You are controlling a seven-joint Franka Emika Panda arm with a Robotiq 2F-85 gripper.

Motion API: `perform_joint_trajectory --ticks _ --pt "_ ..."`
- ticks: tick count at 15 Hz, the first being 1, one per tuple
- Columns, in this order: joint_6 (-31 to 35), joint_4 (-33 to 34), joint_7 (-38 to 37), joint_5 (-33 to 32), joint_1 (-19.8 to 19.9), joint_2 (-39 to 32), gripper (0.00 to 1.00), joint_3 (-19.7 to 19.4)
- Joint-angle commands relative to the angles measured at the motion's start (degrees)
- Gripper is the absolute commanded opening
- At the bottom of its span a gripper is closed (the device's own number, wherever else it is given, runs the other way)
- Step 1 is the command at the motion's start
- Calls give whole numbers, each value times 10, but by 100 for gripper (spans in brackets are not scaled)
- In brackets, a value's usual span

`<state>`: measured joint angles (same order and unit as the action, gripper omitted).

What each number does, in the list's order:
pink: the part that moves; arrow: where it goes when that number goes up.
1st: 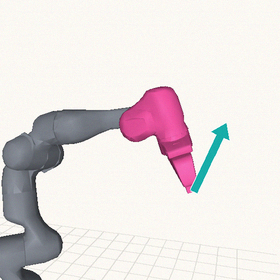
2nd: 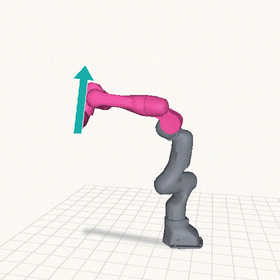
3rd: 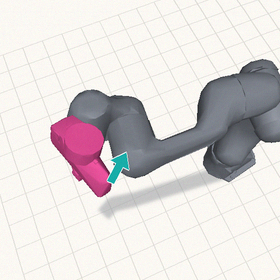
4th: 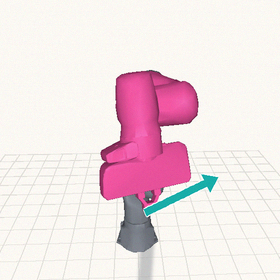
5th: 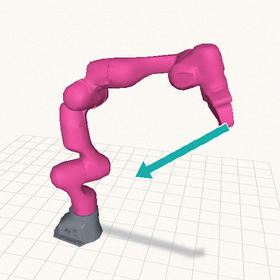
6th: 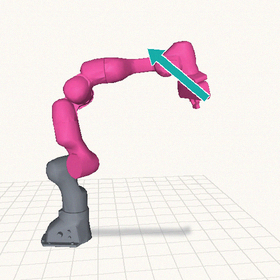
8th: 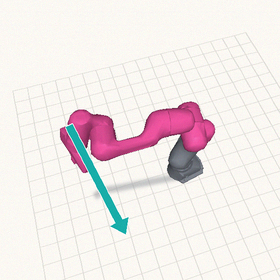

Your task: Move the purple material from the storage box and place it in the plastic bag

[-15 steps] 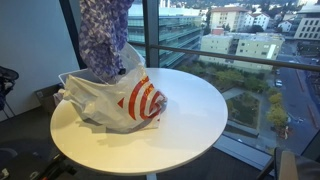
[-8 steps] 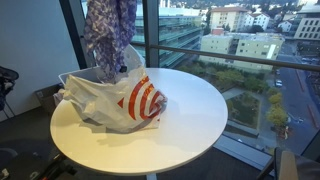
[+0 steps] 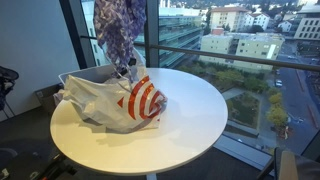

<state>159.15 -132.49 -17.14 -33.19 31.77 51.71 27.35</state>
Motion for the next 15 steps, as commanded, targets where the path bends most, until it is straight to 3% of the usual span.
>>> perform_joint_trajectory --ticks 1,8,15 --pt "24 10 -16 -12 21 -6 2 17" --pt "53 29 -7 -9 26 -36 2 75" --pt "99 -9 -33 15 36 -110 2 124"
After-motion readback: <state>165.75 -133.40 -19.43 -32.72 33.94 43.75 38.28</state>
